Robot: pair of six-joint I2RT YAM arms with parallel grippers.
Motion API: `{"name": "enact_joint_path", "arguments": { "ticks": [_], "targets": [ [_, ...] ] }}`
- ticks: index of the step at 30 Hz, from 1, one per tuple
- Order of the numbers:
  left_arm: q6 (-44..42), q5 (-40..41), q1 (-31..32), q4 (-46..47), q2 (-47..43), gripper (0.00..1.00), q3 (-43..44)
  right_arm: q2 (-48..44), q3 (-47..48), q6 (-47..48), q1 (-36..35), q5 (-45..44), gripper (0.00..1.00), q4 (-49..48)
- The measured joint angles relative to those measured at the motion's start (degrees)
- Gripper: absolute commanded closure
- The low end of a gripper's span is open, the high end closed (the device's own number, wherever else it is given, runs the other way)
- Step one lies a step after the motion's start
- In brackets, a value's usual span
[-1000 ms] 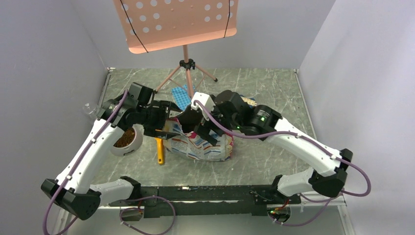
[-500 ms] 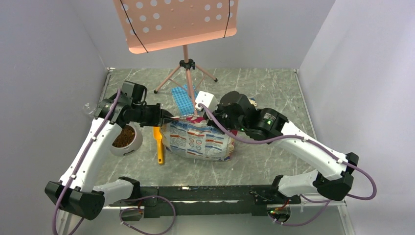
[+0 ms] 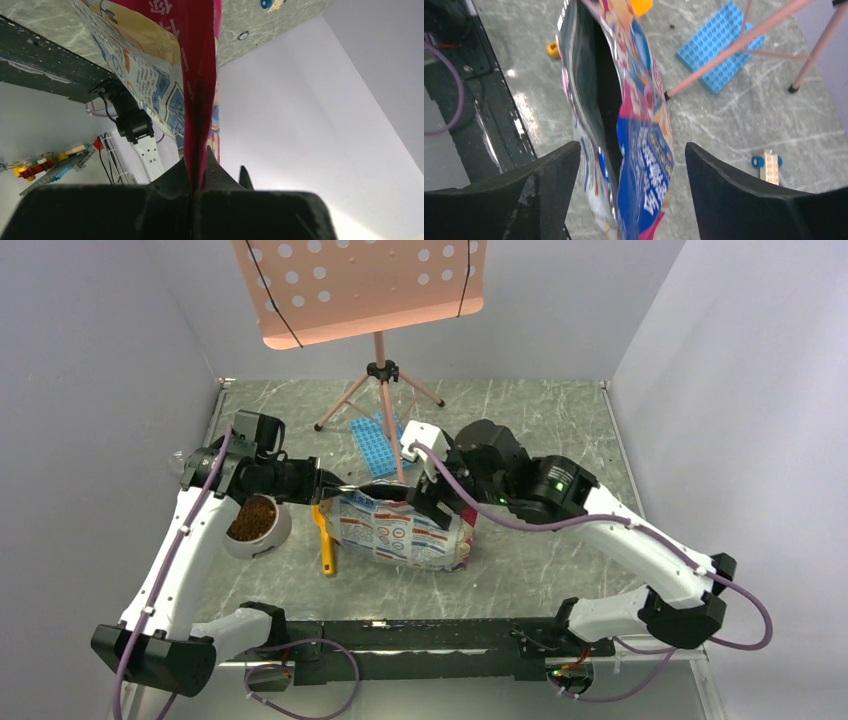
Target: Serve the pet food
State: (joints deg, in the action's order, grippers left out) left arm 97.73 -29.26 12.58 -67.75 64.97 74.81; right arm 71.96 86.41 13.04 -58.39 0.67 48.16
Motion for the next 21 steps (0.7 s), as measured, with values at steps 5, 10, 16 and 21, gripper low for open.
{"name": "enact_joint_path", "arguments": {
  "ticks": [5, 10, 16, 21],
  "targets": [
    [0.52, 0.28, 0.42, 0.28, -0.76, 1.00, -0.52, 8.50, 7.28, -0.59, -2.16, 1.42, 0.10, -0.98],
    [1.49, 0.63, 0.70, 0.55, -0.96, 1.00, -0.52, 20.94, 15.06, 1.09, -6.56, -0.81, 0.10, -0.61],
    [1.18, 0.79, 0.79, 0.31, -1.01, 1.00, -0.50, 31.65, 23.15, 1.57, -10.95, -13.00, 1.00, 1.16],
    [-0.13, -0.68, 0.13, 0.90, -1.07, 1.00, -1.36, 30.64, 21.57, -0.04, -11.15, -16.20, 1.00, 2.43]
  ]
}}
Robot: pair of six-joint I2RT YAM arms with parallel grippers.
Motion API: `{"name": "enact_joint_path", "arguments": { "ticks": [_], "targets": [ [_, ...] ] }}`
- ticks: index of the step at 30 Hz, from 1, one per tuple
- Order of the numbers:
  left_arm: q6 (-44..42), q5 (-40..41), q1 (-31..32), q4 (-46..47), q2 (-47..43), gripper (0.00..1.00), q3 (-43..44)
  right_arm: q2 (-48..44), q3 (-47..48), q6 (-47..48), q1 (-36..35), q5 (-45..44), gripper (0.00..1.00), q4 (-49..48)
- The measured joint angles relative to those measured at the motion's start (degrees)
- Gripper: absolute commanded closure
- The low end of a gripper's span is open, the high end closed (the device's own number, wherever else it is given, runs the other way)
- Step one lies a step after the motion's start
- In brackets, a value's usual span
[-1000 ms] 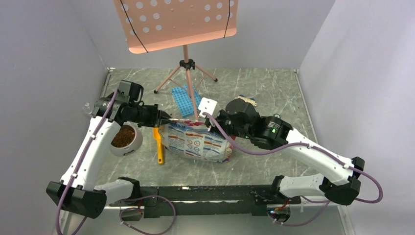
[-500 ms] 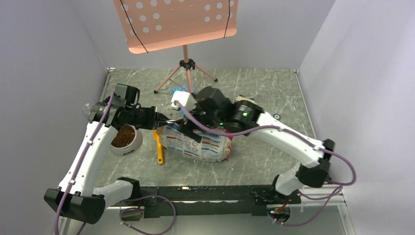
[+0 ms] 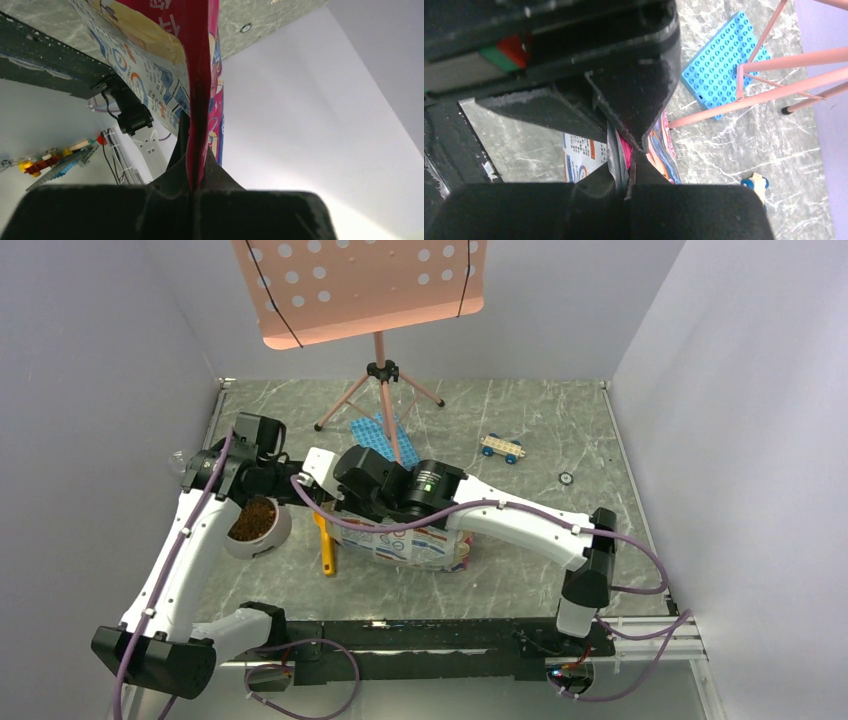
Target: Serve the pet food
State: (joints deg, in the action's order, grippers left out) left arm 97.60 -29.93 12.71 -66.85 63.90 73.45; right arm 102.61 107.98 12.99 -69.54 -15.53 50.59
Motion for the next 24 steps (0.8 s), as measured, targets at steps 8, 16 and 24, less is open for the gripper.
{"name": "enact_joint_path", "arguments": {
  "ticks": [8, 16, 24],
  "targets": [
    [-2.34, -2.47, -1.75, -0.81, 0.17, 1.00, -0.04, -6.51, -7.80, -2.93, 0.28, -1.64, 0.56, -2.38],
    [-1.92, -2.38, -2.12, -0.02, -0.11, 1.00, -0.33, -10.73, -11.69, -2.99, 0.42, -2.56, 1.00, -1.73],
    [-0.76, 0.02, -1.64, 2.36, -1.75, 0.33, -1.84, -14.93, -15.91, -3.06, 3.32, 2.40, 0.91, -4.24]
  ]
}}
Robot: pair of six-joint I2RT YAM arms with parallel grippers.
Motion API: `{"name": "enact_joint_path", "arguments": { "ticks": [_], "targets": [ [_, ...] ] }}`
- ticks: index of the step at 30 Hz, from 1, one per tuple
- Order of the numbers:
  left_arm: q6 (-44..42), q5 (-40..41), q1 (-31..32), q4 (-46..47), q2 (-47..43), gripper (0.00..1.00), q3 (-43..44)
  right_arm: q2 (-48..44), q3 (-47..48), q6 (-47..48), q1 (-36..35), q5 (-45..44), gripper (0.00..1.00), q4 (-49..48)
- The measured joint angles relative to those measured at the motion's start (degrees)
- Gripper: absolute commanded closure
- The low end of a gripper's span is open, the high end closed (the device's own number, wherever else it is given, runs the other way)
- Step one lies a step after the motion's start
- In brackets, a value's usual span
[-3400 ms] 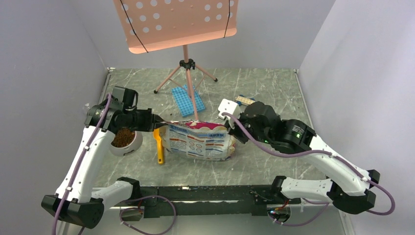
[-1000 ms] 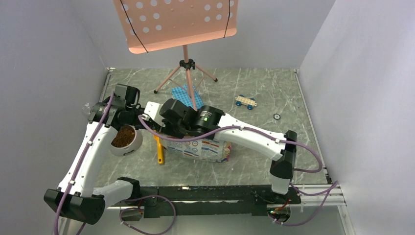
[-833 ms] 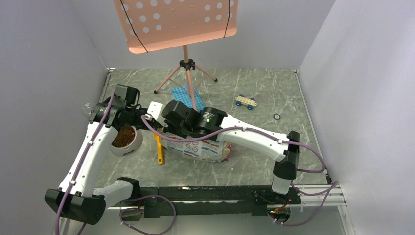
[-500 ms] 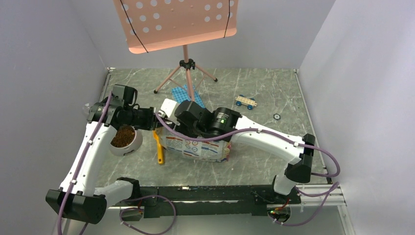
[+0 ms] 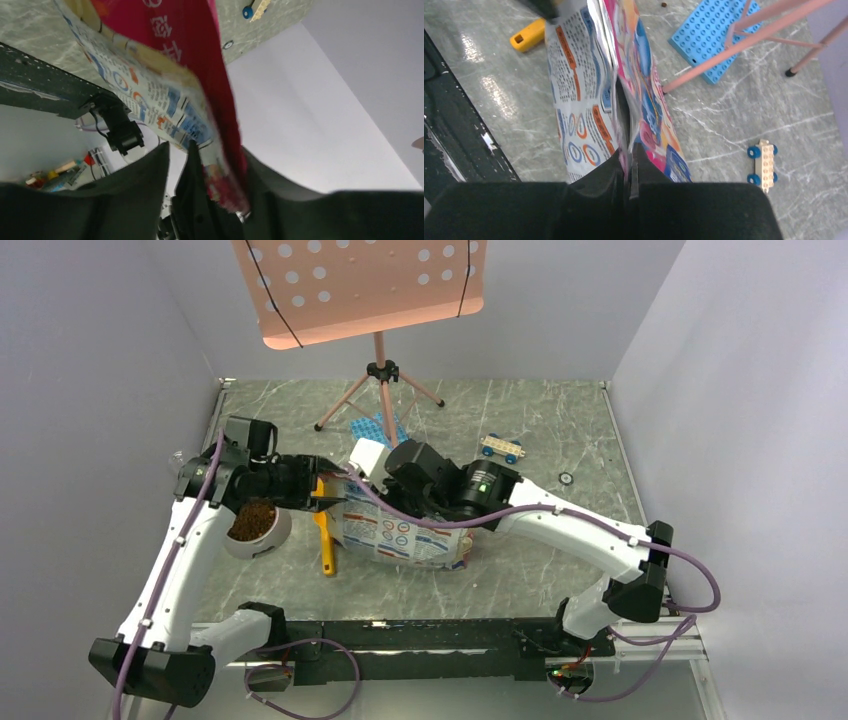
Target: Serve the pet food
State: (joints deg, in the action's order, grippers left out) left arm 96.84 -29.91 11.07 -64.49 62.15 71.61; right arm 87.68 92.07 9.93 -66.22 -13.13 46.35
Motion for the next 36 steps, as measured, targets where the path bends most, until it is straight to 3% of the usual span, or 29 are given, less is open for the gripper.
{"name": "enact_joint_path", "arguments": {
  "ticks": [1, 4, 9, 15, 17, 18, 19, 21, 31, 36],
  "targets": [
    [0.55, 1.84, 0.33, 0.33, -0.52, 0.27, -0.02, -0.44, 0.04, 0.00, 0.48, 0.11, 0.92, 0.39],
    [3.21, 5.62, 5.75, 1.73, -1.57, 0.24, -0.02, -1.01, 2.01, 0.11, 1.64, 0.66, 0.93, 2.78],
    [7.76, 7.76, 15.10, 6.08, -0.61, 0.32, -1.14, -1.01, 3.89, 0.81, 1.70, 2.29, 0.92, 5.11],
    [9.42, 10.82, 16.52, 8.70, 3.02, 0.68, -0.13, -1.22, 3.93, 2.03, 1.75, 2.23, 0.66, 6.16],
    [9.81, 11.41, 16.52, 9.11, 3.10, 0.84, 0.15, -1.90, 3.23, 2.49, 1.79, 1.18, 0.64, 6.69],
    [10.03, 11.69, 16.52, 9.07, 3.10, 0.97, 0.15, -2.38, 2.64, 2.51, 1.81, 0.79, 0.66, 6.82],
    [10.08, 11.82, 16.61, 9.05, 3.10, 1.00, 0.11, -3.10, 1.68, 2.60, 1.90, 0.02, 0.77, 6.93],
    [10.36, 11.82, 16.61, 9.14, 3.06, 1.00, -0.20, -4.59, -0.28, 2.62, 2.21, -1.51, 1.00, 7.15],
    [9.01, 7.41, 13.64, 8.48, 3.10, 1.00, 0.42, -14.19, -13.66, 2.05, 4.37, 2.34, 0.99, -5.25],
    [8.33, 5.51, 12.98, 7.69, 3.10, 1.00, 0.74, -15.69, -14.73, 1.79, 5.90, 4.98, 1.00, -5.86]
  ]
}}
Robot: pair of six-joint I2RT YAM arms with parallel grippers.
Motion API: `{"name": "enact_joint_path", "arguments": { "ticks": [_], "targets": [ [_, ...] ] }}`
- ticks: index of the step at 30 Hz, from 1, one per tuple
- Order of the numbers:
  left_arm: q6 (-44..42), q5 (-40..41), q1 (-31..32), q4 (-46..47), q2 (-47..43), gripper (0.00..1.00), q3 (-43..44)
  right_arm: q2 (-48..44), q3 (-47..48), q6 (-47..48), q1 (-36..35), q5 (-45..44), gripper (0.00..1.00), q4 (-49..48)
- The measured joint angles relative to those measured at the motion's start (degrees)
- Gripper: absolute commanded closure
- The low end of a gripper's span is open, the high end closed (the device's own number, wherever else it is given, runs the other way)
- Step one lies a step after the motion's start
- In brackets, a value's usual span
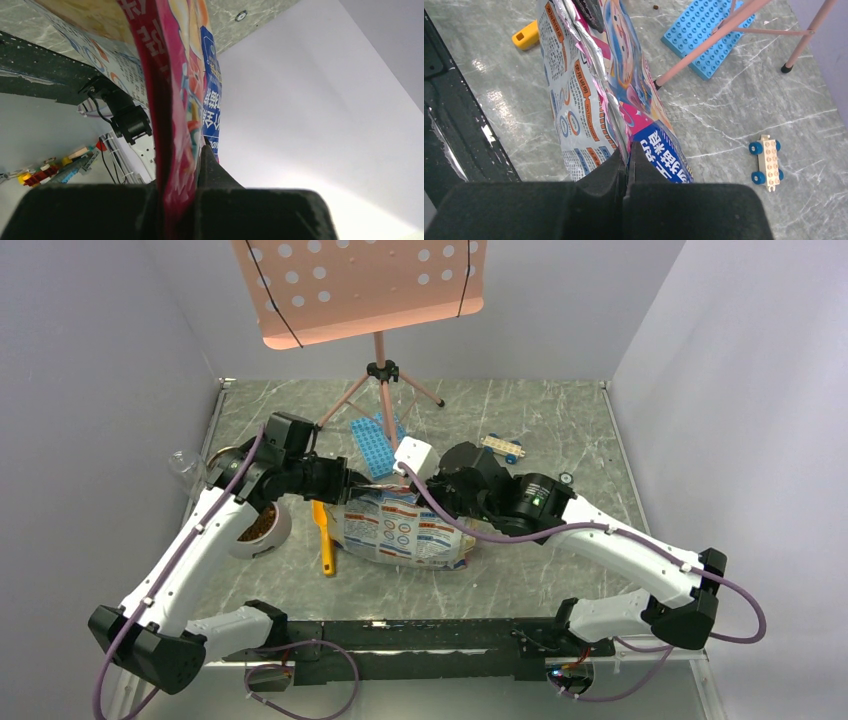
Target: Serve the pet food
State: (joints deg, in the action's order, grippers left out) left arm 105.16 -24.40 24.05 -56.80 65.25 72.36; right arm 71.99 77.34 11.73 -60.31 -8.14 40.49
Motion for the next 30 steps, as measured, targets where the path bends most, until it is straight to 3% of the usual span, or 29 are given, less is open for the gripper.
{"name": "enact_joint_path", "arguments": {
  "ticks": [3, 5, 7, 17, 19, 21, 22, 27, 29, 30],
  "targets": [
    [-0.09, -0.24, -0.22, -0.22, 0.00, 1.00, 0.07, -0.04, 0.00, -0.39, 0.42, 0.76, 1.00, 0.02],
    [-0.11, -0.35, -0.28, -0.24, 0.00, 1.00, 0.07, -0.17, 0.00, -0.72, 0.57, 0.90, 0.79, 0.04],
    [-0.15, -0.33, -0.42, -0.52, 0.00, 1.00, 0.07, -0.66, 0.00, -0.83, 0.79, -0.11, 1.00, 0.66],
    [-0.46, -1.09, -0.94, -1.38, 0.00, 1.00, 0.33, -4.04, -0.52, -1.73, 1.99, 0.90, 1.00, 3.15],
    [-0.79, -1.14, -0.94, -1.99, 0.17, 1.00, 0.74, -4.46, -0.63, -2.05, 2.14, 1.31, 0.85, 3.23],
    [-0.90, -1.14, -0.96, -2.27, 0.20, 1.00, 0.79, -5.29, -0.68, -2.47, 2.27, 0.50, 0.92, 4.02],
    [-0.90, -1.16, -1.05, -2.36, 0.20, 1.00, 0.79, -5.62, -0.68, -2.54, 2.47, 0.35, 1.00, 4.26],
    [-0.85, -1.51, -1.11, -2.29, 0.17, 1.00, 0.79, -8.44, -2.19, -2.32, 2.89, 0.31, 1.00, 4.70],
    [-0.85, -1.51, -1.11, -2.32, 0.17, 1.00, 0.79, -8.74, -2.51, -2.34, 2.97, 0.31, 0.87, 4.48],
    [-0.85, -1.49, -1.11, -2.36, 0.17, 1.00, 0.79, -8.92, -2.69, -2.43, 2.97, 0.11, 0.89, 4.37]
  ]
}}
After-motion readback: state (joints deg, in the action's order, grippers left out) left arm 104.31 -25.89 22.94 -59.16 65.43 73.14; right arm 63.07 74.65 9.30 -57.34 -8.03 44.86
